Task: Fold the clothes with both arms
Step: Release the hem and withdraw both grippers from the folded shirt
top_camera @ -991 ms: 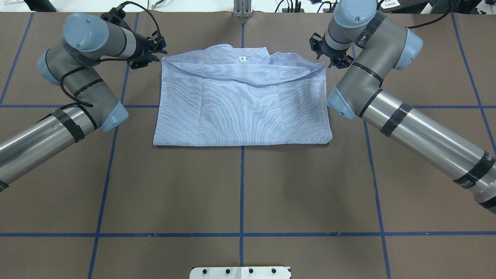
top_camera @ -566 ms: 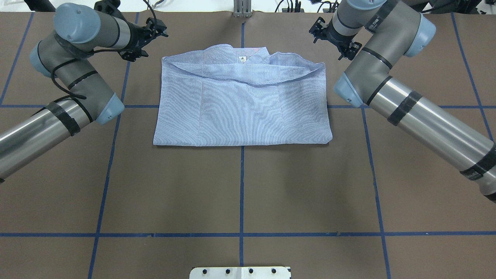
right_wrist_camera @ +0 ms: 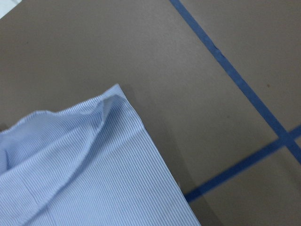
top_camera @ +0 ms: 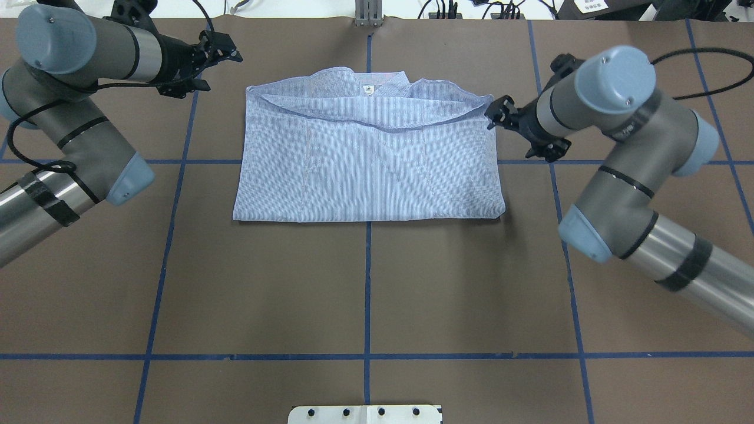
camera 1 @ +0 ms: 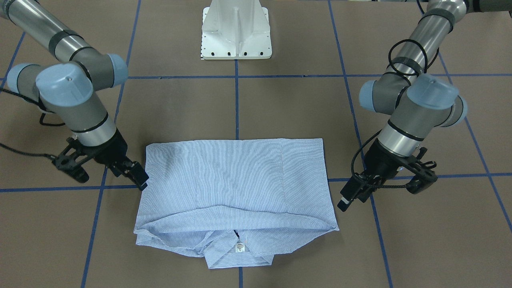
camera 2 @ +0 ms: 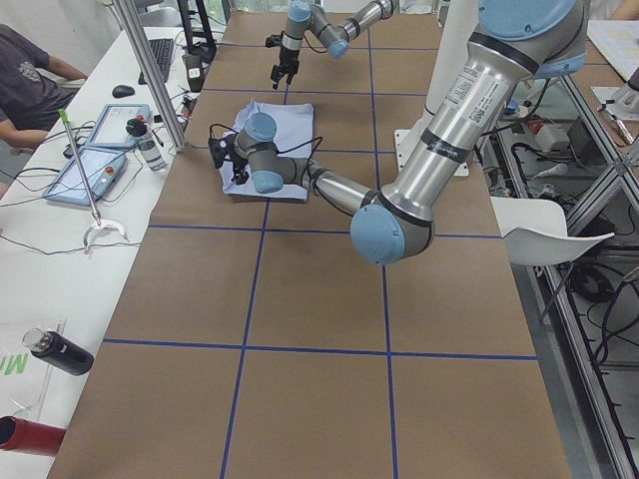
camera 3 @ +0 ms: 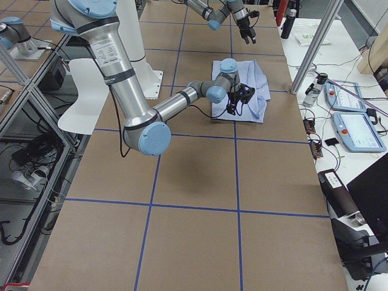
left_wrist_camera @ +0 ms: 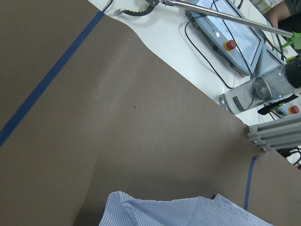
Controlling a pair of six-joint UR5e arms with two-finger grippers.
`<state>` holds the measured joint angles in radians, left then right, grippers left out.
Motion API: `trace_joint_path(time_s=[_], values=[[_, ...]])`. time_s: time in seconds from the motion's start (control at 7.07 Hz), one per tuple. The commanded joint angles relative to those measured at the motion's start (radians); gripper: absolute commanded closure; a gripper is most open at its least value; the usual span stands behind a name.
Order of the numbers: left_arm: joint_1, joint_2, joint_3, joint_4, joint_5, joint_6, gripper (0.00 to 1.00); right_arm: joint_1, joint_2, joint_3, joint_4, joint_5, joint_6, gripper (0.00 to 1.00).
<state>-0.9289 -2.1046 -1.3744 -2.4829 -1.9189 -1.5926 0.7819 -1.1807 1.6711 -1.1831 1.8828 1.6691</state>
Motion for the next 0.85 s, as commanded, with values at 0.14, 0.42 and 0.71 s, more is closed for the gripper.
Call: trace_joint_path(time_s=[0.14, 0.42, 0.71], values=[[-0.002, 0.050, -0.058, 0.001, -0.008, 0.019, 0.00, -0.202, -0.120, 0.124, 0.000, -0.193, 0.164, 0.00], [-0.002, 0.052, -0.058, 0.001, -0.008, 0.019, 0.00, -0.211, -0.119, 0.047, 0.107, -0.206, 0.164, 0.01], [-0.002, 0.054, -0.058, 0.001, -0.008, 0.017, 0.00, -0.214, -0.117, 0.032, 0.120, -0.206, 0.164, 0.16]])
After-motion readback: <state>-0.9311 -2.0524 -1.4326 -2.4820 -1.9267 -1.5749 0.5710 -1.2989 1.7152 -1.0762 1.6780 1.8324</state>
